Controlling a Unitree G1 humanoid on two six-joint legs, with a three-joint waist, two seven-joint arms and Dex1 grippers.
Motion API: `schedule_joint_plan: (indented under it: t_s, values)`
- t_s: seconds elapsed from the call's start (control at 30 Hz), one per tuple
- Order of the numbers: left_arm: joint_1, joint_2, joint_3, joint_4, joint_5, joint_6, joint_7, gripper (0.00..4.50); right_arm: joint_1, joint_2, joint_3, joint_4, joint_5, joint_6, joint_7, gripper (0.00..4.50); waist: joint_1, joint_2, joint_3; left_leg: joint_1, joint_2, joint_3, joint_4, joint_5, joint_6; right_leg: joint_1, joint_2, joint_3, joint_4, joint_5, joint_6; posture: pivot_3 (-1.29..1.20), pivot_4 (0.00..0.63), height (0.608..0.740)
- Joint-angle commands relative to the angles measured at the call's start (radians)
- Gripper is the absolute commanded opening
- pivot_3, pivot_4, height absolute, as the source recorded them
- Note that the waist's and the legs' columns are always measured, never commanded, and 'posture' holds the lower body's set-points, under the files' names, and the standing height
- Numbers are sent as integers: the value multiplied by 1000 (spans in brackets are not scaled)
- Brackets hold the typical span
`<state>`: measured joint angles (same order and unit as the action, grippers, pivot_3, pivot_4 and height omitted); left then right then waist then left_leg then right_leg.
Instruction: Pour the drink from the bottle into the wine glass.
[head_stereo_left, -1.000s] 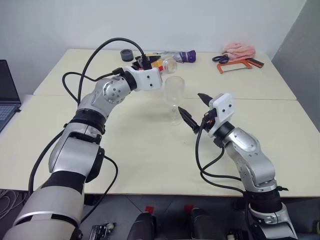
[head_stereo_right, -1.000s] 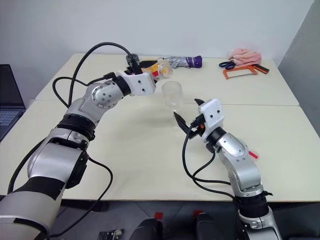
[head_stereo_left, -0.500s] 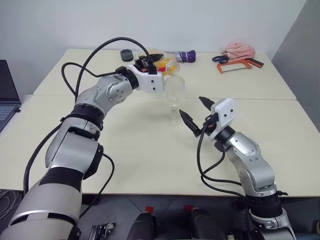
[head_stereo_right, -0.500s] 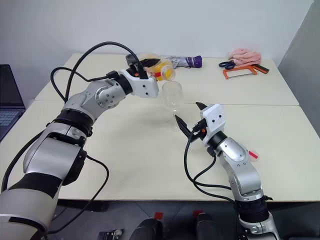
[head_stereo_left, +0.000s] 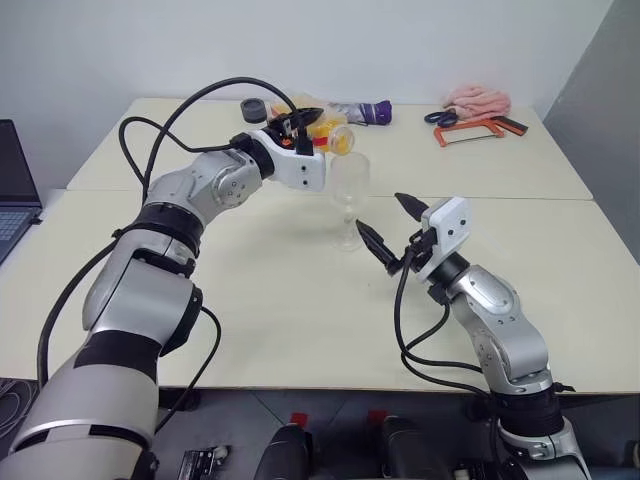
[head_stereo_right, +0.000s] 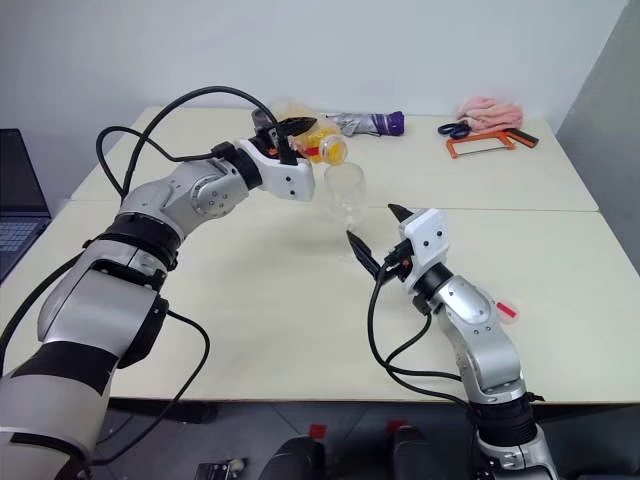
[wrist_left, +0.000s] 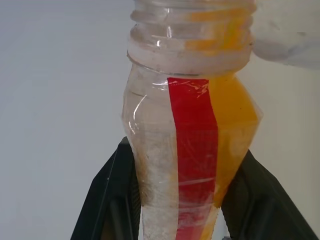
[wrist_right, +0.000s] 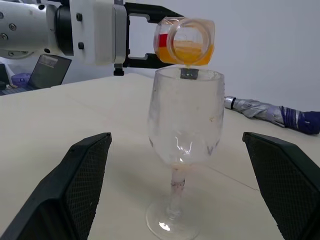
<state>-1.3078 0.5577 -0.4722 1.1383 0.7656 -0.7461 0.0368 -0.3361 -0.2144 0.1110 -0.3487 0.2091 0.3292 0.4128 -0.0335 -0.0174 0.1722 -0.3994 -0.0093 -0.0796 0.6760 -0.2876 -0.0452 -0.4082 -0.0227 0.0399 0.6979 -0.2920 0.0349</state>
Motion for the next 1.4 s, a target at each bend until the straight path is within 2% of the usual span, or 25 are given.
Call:
schedule_joint_plan:
  t_s: [0.03,1.4]
  values:
    - [-63,20,1,-11,8,4,40,1688,1,0,10,-45,-4,-33,5,4500,0,0,0,0,0,0,0,0,0,0,0,0,0,0,0,0,150,740]
    - [-100,46,-38,1,61,18,110,1688,17,-10,18,-33,-34,-38,-10,4500,0,0,0,0,0,1,0,0,0,0,0,0,0,0,0,0,150,740]
